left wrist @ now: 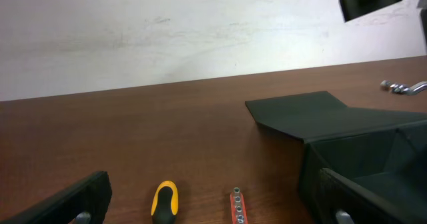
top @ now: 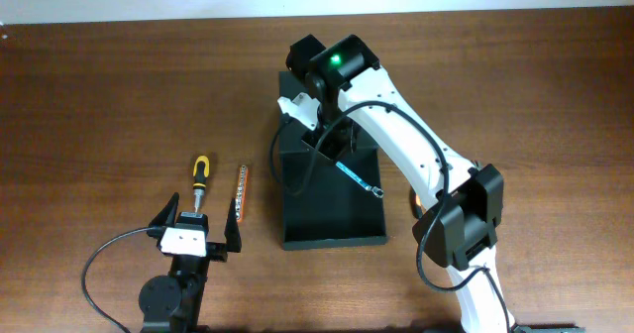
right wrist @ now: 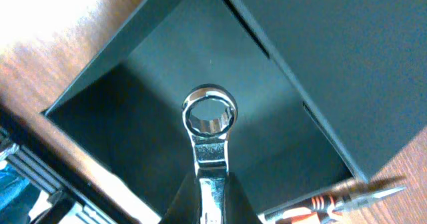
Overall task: Pack container
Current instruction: 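Lift the wrench and carry it with the right gripper over the box, then lower the wrench into the box and open the right gripper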
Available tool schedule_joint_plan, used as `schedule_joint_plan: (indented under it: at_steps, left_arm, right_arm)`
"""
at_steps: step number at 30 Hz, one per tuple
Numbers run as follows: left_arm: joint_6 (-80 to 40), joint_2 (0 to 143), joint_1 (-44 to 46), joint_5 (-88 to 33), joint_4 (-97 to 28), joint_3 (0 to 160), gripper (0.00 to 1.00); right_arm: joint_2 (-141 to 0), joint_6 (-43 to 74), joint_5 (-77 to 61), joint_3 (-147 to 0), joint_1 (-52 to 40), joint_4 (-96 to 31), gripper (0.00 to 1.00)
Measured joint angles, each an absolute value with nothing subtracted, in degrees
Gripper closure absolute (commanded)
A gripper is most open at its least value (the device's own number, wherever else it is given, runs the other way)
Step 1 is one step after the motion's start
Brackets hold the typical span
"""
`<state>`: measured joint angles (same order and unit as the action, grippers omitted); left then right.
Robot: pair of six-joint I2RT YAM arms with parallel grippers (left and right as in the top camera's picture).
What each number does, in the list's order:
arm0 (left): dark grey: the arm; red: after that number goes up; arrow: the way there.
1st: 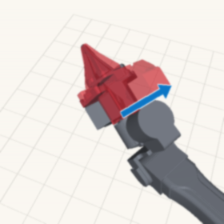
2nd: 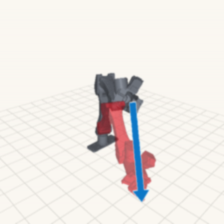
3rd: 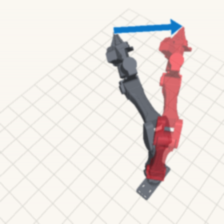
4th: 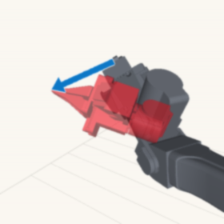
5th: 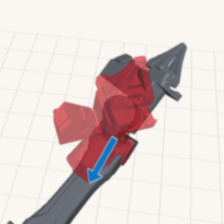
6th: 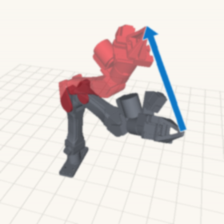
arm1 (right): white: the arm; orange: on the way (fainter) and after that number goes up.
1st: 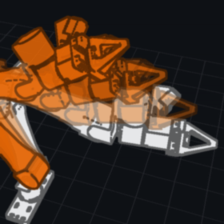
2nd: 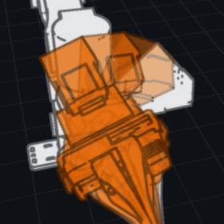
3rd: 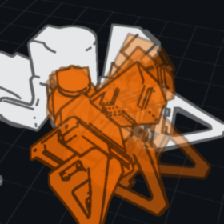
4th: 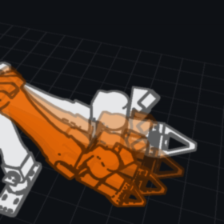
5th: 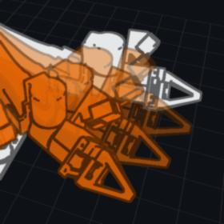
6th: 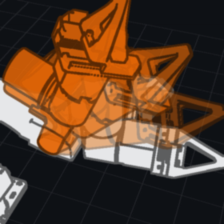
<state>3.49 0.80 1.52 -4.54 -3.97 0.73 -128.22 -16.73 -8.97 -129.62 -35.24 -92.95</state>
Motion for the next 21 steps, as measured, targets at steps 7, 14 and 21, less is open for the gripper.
schedule_joint_plan:
  at_steps: [7, 14, 21]
  left_arm:
    - [3.5, 0.8, 1.5, -4.5, -4.0, 0.7, 0.01]
    - [3.5, 0.8, 1.5, -4.5, -4.0, 0.7, 0.01]
    - [3.5, 0.8, 1.5, -4.5, -4.0, 0.7, 0.01]
  right_arm:
    - [-128.2, -16.7, -9.2, -122.2, -35.2, -87.8, 0.96]
    - [-128.2, -18.2, -11.8, -117.3, -35.7, -84.1, 0.96]
    - [-128.2, -19.0, -13.0, -114.8, -38.3, -81.4, 0.96]
